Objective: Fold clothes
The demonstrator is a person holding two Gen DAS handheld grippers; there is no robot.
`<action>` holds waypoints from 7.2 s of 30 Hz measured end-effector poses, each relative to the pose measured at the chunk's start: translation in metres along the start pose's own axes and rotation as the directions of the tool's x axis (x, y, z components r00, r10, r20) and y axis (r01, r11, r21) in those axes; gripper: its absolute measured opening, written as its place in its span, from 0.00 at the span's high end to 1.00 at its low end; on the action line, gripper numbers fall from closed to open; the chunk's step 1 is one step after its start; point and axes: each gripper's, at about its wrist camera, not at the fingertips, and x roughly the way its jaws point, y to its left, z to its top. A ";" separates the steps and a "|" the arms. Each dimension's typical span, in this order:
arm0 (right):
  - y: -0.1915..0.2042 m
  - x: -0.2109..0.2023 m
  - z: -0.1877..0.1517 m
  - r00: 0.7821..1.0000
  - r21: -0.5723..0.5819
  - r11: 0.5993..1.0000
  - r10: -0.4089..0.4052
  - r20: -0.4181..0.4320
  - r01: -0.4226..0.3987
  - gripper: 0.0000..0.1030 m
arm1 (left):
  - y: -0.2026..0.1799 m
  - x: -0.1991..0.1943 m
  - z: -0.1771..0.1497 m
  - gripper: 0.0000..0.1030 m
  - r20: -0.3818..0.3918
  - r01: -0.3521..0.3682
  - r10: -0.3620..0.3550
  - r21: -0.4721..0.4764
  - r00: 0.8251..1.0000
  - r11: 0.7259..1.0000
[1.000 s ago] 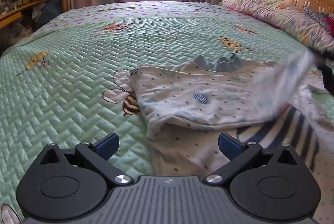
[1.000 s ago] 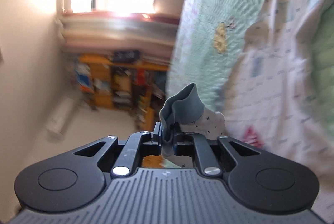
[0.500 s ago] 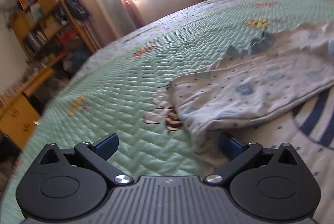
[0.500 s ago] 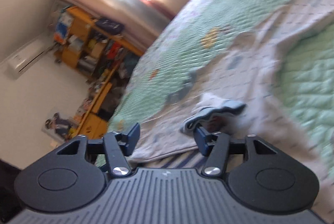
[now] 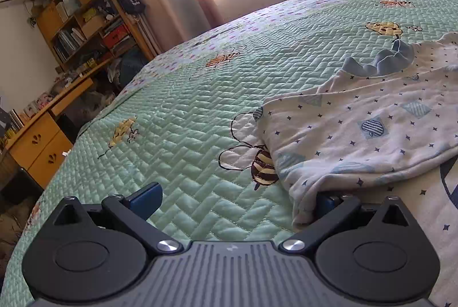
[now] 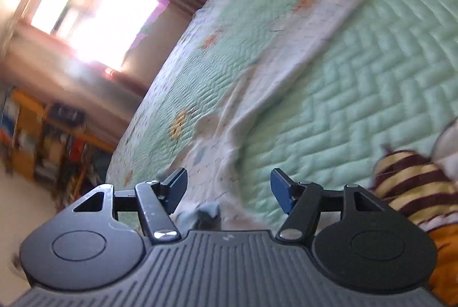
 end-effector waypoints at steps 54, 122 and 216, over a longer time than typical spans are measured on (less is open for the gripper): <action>0.117 0.159 -0.125 0.817 -0.316 0.851 0.201 -0.541 -0.419 0.53 | 0.059 -0.030 -0.002 0.01 -0.121 0.185 -0.217 -0.232 0.969 0.955; 0.072 0.126 -0.040 0.878 -0.346 0.845 0.259 -0.401 -0.408 0.24 | 0.015 0.097 0.147 0.28 -0.071 0.578 -0.575 0.034 0.815 0.815; 0.106 0.126 -0.100 0.633 -0.392 0.677 0.142 -0.761 -0.623 0.18 | -0.020 -0.010 0.012 0.01 -0.169 0.033 -0.016 0.098 0.985 0.995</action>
